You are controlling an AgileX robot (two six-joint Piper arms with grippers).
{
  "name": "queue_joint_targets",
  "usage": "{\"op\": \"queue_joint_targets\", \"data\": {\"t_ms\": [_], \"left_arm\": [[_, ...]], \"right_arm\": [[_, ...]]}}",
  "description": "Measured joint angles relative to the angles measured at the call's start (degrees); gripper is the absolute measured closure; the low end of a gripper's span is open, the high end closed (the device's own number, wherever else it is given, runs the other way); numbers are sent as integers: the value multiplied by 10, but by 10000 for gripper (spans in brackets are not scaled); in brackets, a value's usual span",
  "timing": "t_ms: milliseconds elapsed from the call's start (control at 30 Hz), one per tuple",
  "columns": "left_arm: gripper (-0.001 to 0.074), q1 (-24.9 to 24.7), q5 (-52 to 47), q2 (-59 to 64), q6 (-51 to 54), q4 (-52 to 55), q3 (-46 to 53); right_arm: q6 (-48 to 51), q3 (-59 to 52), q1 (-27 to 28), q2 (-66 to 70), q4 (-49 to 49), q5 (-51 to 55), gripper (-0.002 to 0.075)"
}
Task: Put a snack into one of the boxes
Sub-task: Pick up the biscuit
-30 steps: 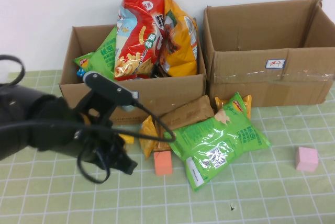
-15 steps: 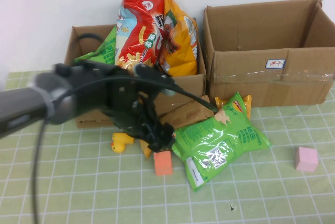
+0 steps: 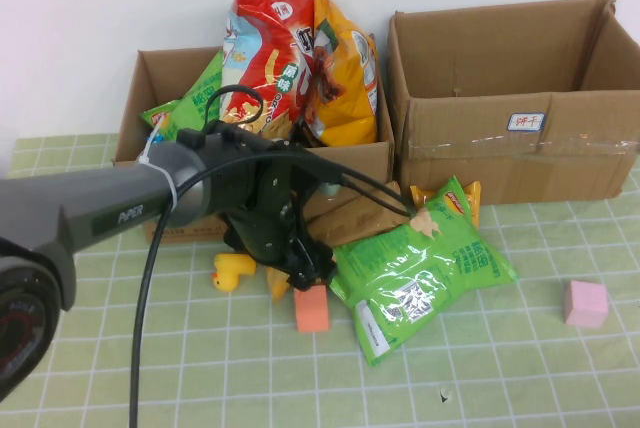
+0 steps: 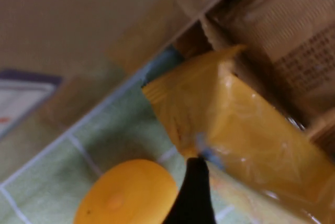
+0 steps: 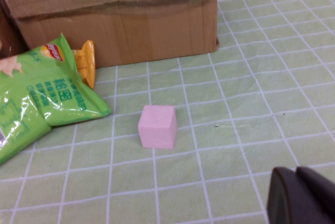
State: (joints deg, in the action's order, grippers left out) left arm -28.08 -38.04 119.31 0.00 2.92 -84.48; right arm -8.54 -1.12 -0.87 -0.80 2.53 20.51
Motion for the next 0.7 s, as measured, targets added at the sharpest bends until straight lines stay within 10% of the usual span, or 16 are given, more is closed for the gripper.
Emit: {"op": "queue_joint_targets", "data": {"t_ms": [133,433,700], "left_arm": [[224,0,9,3,-32,21,0],[622,0,-2,6,-48,74,0],[645,0,-41,-1,6,53,0]], "right_arm": [[0,0,0,0,0,0,728],[0,0,0,0,0,0,728],[0,0,0,0,0,0,728]]}}
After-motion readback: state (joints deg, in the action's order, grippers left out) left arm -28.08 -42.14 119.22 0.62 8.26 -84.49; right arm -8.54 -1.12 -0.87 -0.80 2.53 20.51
